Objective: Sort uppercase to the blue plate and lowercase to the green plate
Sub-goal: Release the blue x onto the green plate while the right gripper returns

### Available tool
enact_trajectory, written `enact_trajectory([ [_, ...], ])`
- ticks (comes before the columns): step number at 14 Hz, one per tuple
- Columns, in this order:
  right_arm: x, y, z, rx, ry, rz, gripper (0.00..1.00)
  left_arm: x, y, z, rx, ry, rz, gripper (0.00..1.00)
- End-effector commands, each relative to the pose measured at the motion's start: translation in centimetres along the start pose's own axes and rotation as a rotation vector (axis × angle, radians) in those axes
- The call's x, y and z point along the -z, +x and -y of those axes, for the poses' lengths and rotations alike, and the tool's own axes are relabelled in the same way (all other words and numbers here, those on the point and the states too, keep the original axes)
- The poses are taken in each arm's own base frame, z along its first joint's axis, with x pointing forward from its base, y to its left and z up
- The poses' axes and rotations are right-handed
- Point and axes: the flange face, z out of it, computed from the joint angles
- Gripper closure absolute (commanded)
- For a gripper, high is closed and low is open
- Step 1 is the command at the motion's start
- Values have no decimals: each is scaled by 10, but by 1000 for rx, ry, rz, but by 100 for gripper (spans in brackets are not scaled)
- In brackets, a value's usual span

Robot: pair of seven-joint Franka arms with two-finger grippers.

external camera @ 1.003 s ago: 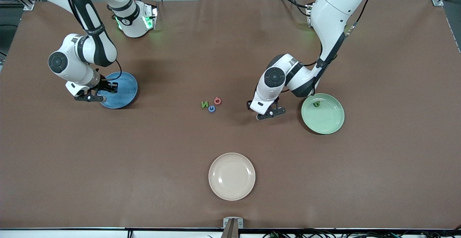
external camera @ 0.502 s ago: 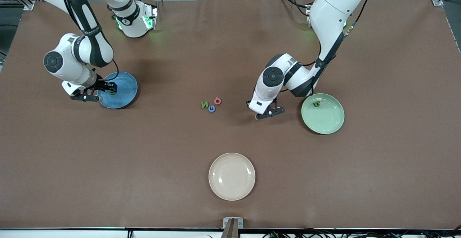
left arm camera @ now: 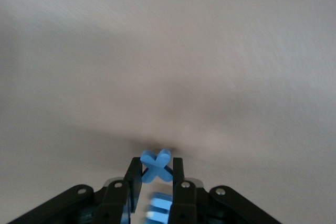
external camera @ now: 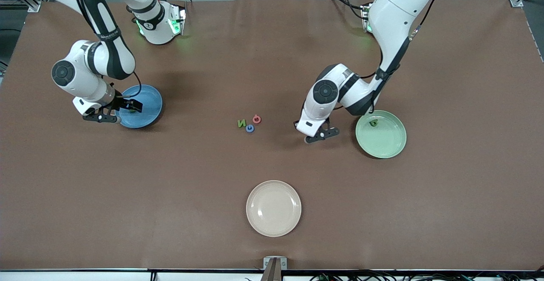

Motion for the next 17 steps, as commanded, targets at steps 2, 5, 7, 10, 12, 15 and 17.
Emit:
enact_trajectory([
  [2,28,9,63,-69,24,5,0,57,20,60,-71,79,-13,85],
  [5,51,16,126,-39,17,-7,0,58,30,122,-145,117,10,85],
  [7,67,21,168,36,3,-10,0,49,34,162,-185,135,37,85],
  [10,73,19,219,99,0,-16,0,41,44,210,-229,118,37,85],
  [12,67,12,247,108,27,-19,0,33,52,235,-256,95,25,85],
  [15,53,6,289,172,-9,-59,1,24,58,256,-275,71,11,85],
  [17,44,2,316,169,19,-60,4,14,57,263,-287,46,-15,85],
])
